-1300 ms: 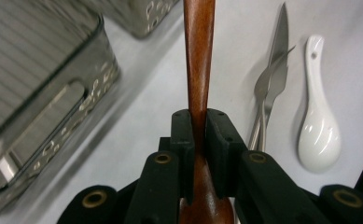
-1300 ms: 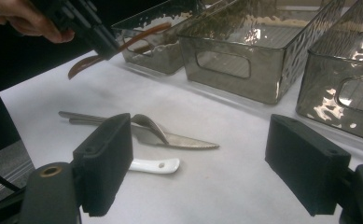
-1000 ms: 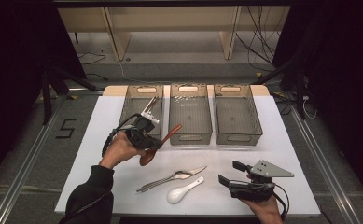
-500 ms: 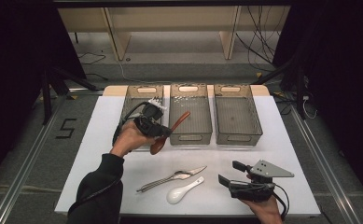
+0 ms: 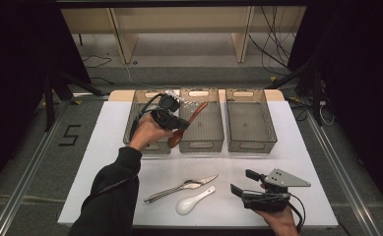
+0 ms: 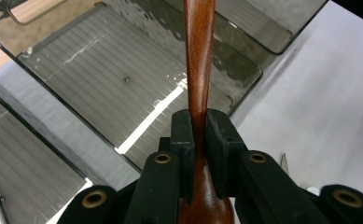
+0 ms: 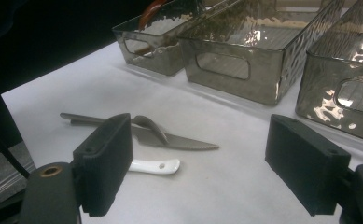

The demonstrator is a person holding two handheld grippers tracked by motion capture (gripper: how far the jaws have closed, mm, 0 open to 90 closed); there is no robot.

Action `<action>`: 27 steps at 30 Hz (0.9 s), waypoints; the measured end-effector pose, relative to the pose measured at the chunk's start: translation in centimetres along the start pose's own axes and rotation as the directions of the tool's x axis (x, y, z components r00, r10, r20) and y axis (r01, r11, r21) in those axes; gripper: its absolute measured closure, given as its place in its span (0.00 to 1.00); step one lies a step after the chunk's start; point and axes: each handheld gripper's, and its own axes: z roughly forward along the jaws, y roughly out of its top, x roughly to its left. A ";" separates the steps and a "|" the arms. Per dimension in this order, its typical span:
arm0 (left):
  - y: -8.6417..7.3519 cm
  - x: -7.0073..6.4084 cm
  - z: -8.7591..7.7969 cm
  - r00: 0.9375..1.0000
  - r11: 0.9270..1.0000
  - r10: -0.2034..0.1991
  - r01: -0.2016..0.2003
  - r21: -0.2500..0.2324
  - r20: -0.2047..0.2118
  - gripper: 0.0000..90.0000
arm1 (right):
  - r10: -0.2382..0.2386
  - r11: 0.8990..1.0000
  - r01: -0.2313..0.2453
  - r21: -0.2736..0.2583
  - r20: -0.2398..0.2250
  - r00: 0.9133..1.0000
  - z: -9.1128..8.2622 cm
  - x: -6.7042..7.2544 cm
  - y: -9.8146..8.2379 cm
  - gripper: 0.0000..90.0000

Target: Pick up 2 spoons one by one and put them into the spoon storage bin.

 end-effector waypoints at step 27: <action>2.6 1.1 2.8 0.999 0.997 -0.047 0.045 -0.058 -0.023 0.90 | 0.001 1.000 -0.001 0.002 -0.004 1.000 -0.1 -0.1 0.0 0.26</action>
